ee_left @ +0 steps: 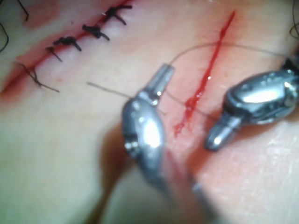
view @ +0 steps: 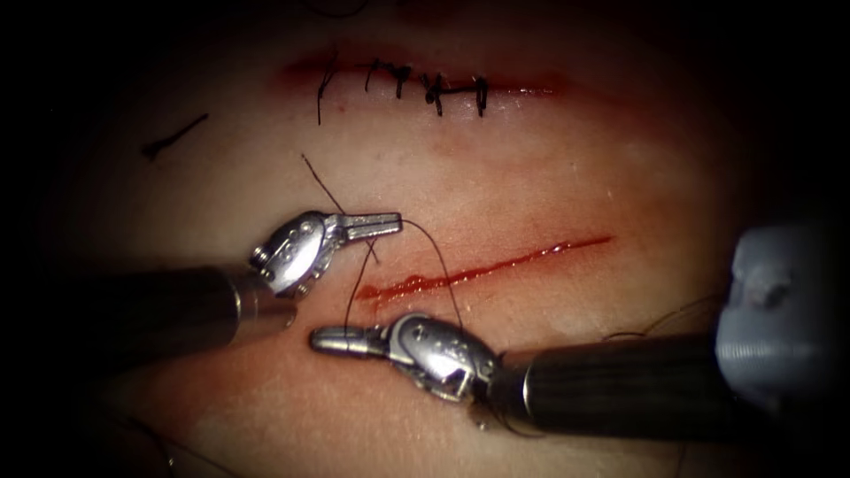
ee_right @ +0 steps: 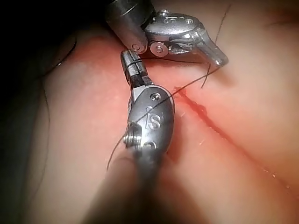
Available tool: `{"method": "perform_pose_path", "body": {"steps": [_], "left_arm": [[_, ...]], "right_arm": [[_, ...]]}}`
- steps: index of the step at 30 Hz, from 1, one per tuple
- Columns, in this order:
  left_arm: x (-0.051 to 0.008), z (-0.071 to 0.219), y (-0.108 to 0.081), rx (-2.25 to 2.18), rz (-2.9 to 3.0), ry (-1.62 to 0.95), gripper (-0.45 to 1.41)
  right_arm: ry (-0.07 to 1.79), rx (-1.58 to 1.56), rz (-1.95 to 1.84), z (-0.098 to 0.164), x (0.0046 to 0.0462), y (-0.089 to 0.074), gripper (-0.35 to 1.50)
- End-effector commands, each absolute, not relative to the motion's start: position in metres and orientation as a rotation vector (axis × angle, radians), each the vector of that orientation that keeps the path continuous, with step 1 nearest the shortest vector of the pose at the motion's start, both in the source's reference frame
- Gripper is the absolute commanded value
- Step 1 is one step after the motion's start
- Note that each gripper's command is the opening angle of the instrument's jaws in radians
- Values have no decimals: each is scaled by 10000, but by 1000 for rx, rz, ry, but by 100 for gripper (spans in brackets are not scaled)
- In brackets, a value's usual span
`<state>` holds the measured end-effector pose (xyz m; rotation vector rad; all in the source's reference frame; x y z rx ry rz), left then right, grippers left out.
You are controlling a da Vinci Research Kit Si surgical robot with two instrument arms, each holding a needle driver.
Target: Wound Closure
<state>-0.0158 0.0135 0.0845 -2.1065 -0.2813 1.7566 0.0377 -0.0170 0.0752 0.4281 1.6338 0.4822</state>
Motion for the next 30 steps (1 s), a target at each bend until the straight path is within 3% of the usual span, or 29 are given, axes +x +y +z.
{"method": "perform_pose_path", "body": {"steps": [1,7,24,28,30], "left_arm": [[-163,852,131,-2109,1755,-283,-45],[-157,851,127,-2109,1754,-282,-45],[-145,850,119,-2104,1752,-273,-45],[-141,849,117,-2105,1746,-270,-45],[-140,849,117,-2103,1747,-268,-45]], "right_arm": [[1651,434,506,754,386,-180,-20],[1697,415,572,747,387,-176,-33],[1718,336,759,717,378,-150,-35],[1683,278,811,714,377,-150,-3],[1678,259,827,714,377,-150,0]]}}
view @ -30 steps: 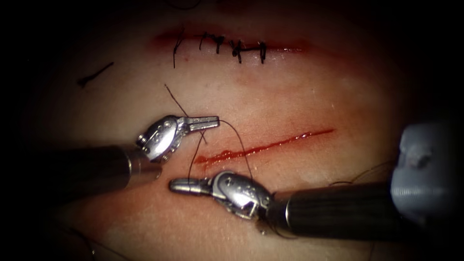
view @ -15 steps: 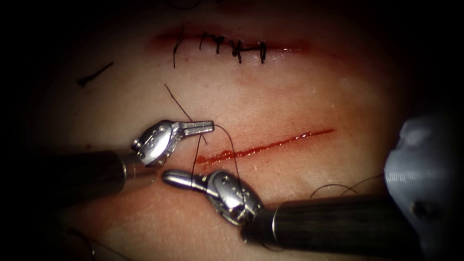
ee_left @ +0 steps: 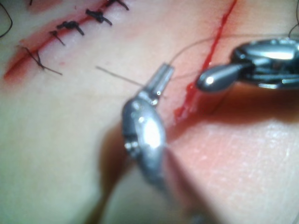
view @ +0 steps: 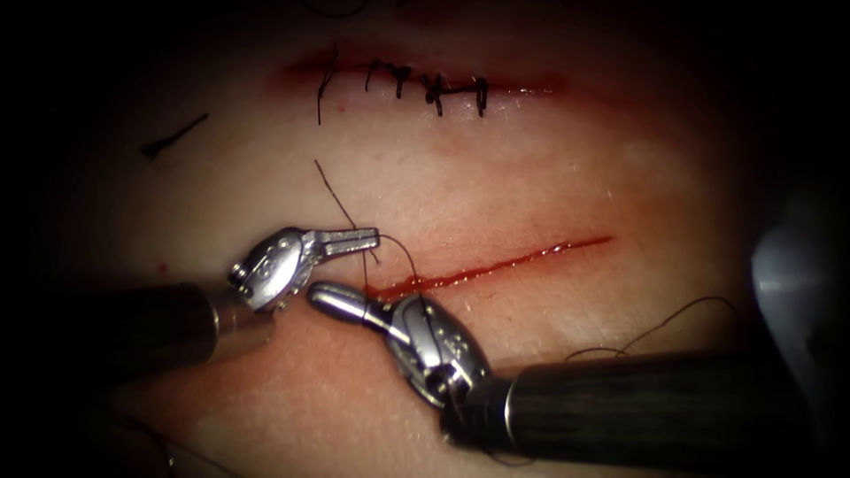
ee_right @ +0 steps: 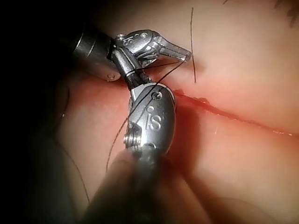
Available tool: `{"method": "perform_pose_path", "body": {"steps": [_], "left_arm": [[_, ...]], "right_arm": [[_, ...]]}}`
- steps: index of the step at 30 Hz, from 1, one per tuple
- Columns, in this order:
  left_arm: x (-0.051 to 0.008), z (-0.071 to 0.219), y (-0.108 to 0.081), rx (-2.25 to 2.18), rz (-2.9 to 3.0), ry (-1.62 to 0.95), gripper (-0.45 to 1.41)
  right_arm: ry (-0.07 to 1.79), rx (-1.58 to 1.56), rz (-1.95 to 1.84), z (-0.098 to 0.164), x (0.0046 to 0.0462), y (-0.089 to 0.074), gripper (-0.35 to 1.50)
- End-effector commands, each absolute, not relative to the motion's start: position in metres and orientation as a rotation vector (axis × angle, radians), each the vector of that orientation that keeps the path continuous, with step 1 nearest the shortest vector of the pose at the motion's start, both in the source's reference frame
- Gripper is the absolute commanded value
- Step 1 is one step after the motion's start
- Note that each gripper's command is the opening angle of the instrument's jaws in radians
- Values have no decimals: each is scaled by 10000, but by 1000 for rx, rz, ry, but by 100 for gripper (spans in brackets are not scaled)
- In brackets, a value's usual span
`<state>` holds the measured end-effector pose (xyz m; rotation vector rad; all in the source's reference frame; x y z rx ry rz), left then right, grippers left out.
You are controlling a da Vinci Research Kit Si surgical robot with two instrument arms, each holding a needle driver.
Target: Wound Closure
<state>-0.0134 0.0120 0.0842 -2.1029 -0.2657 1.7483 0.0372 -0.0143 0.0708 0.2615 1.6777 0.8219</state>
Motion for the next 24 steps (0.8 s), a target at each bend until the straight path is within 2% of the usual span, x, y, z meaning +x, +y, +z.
{"method": "perform_pose_path", "body": {"steps": [1,3,9,13,24], "left_arm": [[-139,849,116,-2103,1747,-268,-45],[-139,848,116,-2105,1744,-266,-45],[-136,846,113,-2106,1735,-259,-45],[-132,845,111,-2103,1729,-252,-45],[-125,834,99,-2108,1704,-237,-45]], "right_arm": [[1669,235,850,713,376,-149,0],[1646,203,884,712,373,-147,-1],[1607,139,933,711,360,-141,-26],[1573,96,966,714,353,-141,-35],[1432,81,1018,741,346,-145,-35]]}}
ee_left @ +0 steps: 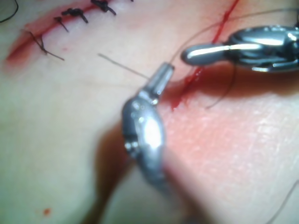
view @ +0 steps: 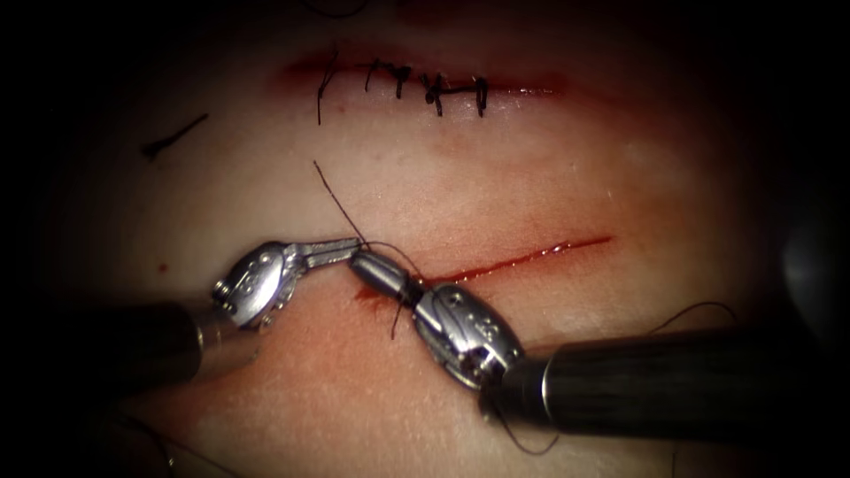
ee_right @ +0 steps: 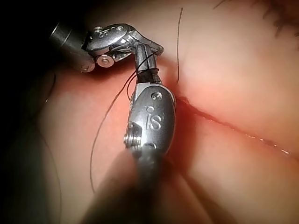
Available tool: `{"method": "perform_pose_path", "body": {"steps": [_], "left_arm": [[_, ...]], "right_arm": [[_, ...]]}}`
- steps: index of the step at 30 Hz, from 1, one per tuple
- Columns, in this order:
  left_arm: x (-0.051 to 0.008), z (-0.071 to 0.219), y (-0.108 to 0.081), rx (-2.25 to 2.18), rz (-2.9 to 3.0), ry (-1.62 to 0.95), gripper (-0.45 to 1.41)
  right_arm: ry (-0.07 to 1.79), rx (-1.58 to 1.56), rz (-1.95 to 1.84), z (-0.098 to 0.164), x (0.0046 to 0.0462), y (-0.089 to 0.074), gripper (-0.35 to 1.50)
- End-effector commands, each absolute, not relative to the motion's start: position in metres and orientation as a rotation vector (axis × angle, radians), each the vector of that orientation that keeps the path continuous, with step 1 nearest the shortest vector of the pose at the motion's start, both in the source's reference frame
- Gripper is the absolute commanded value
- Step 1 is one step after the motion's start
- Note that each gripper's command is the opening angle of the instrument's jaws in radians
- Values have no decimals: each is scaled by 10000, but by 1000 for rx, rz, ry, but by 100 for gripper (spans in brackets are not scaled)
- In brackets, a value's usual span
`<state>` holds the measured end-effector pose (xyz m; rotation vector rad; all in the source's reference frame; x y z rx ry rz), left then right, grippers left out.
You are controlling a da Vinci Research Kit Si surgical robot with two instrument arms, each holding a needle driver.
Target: Wound Closure
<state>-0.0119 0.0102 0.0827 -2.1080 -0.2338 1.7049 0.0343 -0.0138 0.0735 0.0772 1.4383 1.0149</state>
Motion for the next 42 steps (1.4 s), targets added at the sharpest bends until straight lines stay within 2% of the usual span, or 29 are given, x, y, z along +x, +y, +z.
{"method": "perform_pose_path", "body": {"steps": [1,19,20,22,23,25,30,33,42], "left_arm": [[-124,833,97,-2108,1704,-237,-45],[-111,825,82,-2115,1701,-241,-45],[-110,825,81,-2115,1701,-241,-45],[-110,823,79,-2114,1702,-240,-45],[-110,821,76,-2113,1702,-239,-45],[-111,818,72,-2110,1703,-235,-45],[-117,807,59,-2115,1703,-237,-45],[-123,798,50,-2128,1701,-248,-45],[-127,782,41,-2133,1695,-260,-45]], "right_arm": [[1425,82,1017,742,345,-145,-35],[1351,68,1040,749,336,-140,-35],[1346,65,1043,750,337,-139,-18],[1340,61,1045,751,338,-138,0],[1334,60,1046,753,341,-137,17],[1324,61,1046,755,342,-135,27],[1294,66,1039,761,350,-133,74],[1287,66,1035,766,356,-133,86],[1249,85,1026,774,362,-130,94]]}}
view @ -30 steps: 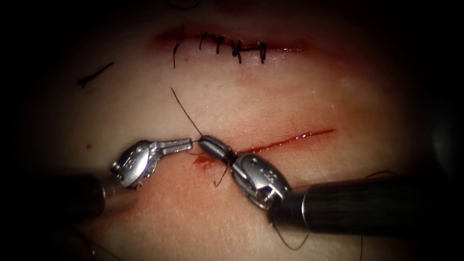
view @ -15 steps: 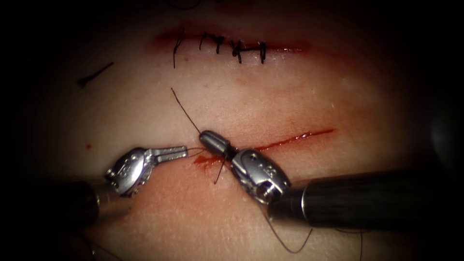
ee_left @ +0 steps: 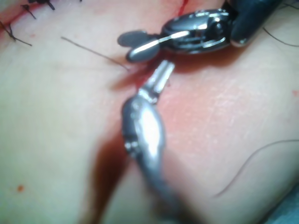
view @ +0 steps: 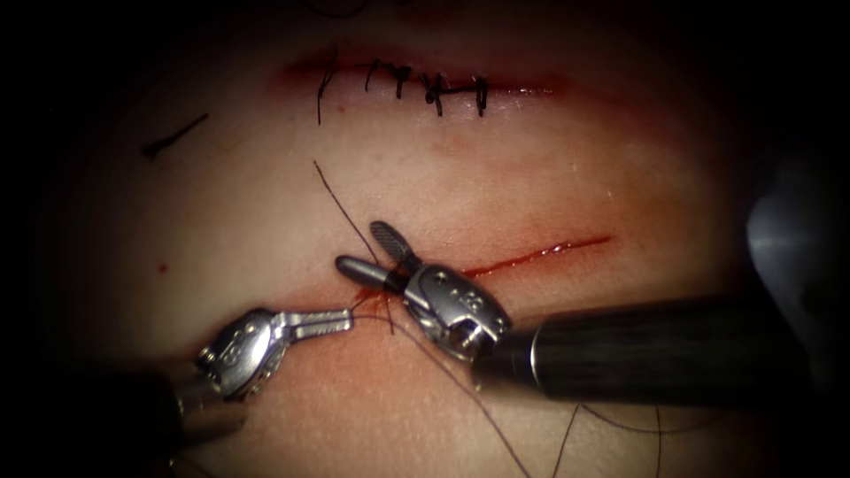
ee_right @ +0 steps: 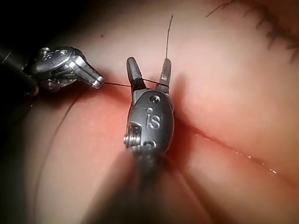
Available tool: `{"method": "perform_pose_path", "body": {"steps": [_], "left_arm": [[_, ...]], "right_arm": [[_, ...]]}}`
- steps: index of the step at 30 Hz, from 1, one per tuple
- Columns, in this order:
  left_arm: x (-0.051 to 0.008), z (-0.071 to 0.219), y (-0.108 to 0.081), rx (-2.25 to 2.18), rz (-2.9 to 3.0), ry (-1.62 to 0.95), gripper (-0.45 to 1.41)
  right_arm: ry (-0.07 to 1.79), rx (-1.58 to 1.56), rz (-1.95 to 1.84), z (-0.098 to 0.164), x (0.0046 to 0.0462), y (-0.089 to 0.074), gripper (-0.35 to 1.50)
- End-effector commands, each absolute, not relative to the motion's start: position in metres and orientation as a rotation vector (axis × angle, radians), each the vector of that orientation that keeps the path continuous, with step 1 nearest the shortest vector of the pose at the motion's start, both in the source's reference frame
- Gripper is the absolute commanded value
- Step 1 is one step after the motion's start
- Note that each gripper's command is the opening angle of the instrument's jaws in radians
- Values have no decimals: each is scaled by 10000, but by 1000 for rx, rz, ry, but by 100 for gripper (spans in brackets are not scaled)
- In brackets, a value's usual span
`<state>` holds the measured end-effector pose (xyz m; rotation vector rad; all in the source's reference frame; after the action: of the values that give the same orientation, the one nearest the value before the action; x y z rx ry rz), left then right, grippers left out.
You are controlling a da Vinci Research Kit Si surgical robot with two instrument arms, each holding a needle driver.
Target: Wound Closure
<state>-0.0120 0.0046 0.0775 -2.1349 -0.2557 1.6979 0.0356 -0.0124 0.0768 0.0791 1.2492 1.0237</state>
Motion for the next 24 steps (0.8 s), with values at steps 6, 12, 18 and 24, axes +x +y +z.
{"method": "perform_pose_path", "body": {"steps": [6,12,18,24], "left_arm": [[-128,777,47,-2133,1670,-309,-16],[-136,774,41,-2057,1766,-390,5],[-149,759,31,-1998,1843,-431,15],[-161,740,25,-1911,1925,-461,29]], "right_arm": [[1227,96,988,778,371,-134,94],[1216,109,967,784,384,-142,94],[1200,101,938,788,391,-145,94],[1194,96,926,788,391,-145,93]]}}
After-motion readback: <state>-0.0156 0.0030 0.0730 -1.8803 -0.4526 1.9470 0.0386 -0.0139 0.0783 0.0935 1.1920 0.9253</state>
